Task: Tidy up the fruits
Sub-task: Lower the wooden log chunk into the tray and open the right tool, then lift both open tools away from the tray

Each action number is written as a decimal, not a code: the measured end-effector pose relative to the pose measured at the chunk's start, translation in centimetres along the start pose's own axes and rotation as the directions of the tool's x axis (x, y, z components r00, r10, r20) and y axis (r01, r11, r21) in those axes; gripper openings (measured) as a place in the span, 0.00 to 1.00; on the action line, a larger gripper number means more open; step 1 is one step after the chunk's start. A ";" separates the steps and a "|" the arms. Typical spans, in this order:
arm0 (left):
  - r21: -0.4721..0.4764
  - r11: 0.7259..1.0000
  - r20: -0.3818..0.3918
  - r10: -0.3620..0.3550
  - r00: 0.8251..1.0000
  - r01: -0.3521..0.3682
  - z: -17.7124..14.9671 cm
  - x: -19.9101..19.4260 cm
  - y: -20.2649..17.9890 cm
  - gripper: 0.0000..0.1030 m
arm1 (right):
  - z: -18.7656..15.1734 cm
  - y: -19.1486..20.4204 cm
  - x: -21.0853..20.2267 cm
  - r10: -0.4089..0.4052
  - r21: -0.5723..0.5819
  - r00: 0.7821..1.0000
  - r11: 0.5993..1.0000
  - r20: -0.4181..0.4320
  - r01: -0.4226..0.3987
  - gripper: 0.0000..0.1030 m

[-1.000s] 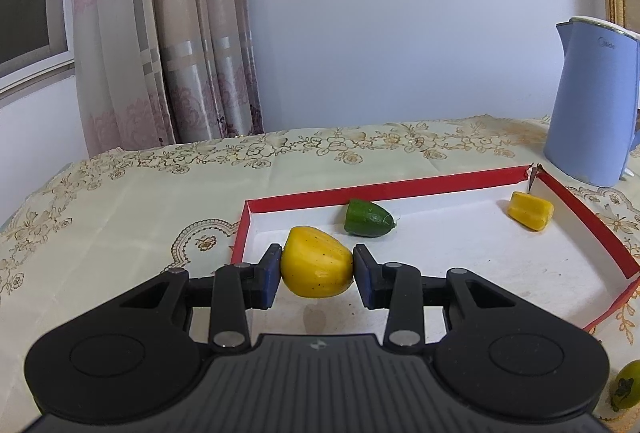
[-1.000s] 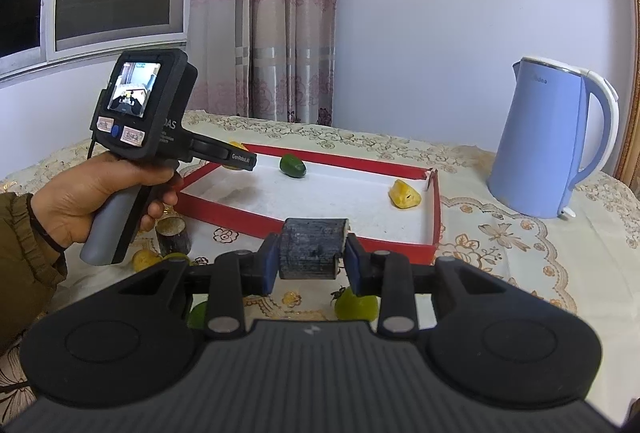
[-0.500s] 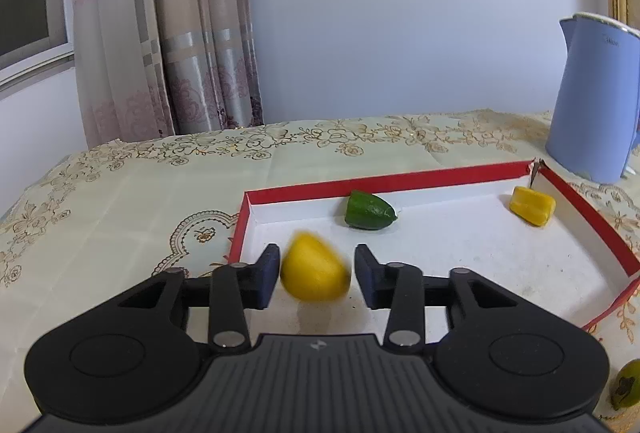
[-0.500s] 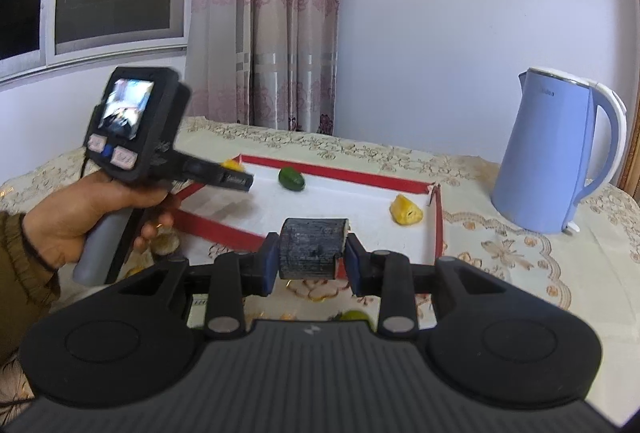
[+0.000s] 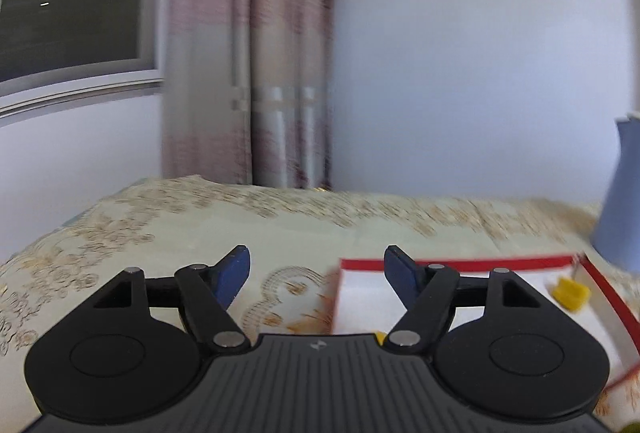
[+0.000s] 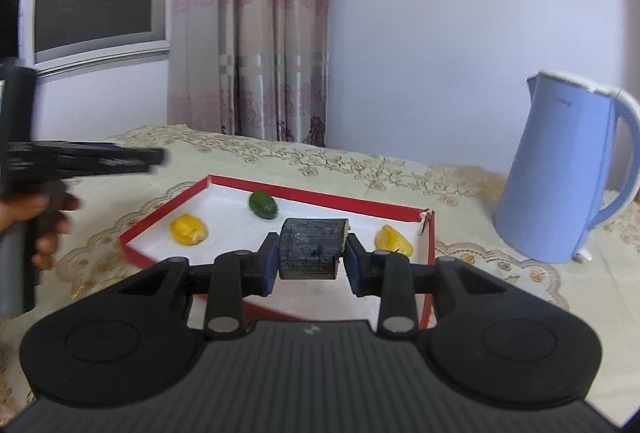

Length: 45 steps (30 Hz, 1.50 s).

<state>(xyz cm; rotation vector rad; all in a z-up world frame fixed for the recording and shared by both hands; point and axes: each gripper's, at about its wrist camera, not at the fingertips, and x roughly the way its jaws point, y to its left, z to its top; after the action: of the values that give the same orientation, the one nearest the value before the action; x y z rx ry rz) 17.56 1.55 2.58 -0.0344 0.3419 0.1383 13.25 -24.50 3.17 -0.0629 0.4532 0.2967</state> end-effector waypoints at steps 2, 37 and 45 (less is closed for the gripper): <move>-0.023 1.000 -0.002 0.003 1.000 -0.003 0.0 0.1 0.3 0.72 | 0.5 -0.5 1.9 -0.020 0.000 1.000 1.000 -0.024 0.020 0.31; -0.145 0.972 -0.063 -0.195 0.979 0.184 -0.3 -4.9 3.2 0.81 | -2.1 -2.1 -5.3 -0.095 0.178 0.971 0.982 0.220 0.056 0.62; -0.026 0.981 -0.170 -0.196 0.966 0.195 -6.8 -9.3 4.5 0.83 | -5.0 -1.9 -4.2 -0.020 0.124 0.987 0.992 0.157 0.000 0.64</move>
<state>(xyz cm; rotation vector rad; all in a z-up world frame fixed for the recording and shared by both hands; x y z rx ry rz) 5.98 4.40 -0.75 -0.0887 0.5078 -0.0593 8.09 -28.06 0.54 0.0787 0.3131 0.2610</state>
